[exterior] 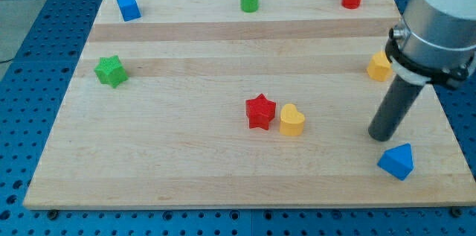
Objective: Nudge the red star a bit down
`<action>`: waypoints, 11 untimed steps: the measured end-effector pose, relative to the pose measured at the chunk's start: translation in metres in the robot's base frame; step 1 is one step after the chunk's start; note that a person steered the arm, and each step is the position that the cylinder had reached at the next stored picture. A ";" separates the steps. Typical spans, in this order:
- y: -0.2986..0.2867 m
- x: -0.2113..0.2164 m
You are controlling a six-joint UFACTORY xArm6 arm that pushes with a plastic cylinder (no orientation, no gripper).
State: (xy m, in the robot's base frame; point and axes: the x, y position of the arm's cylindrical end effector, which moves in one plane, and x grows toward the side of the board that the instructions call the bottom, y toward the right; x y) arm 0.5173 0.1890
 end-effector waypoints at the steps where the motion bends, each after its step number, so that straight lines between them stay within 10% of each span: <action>1: -0.015 -0.039; 11: -0.181 -0.031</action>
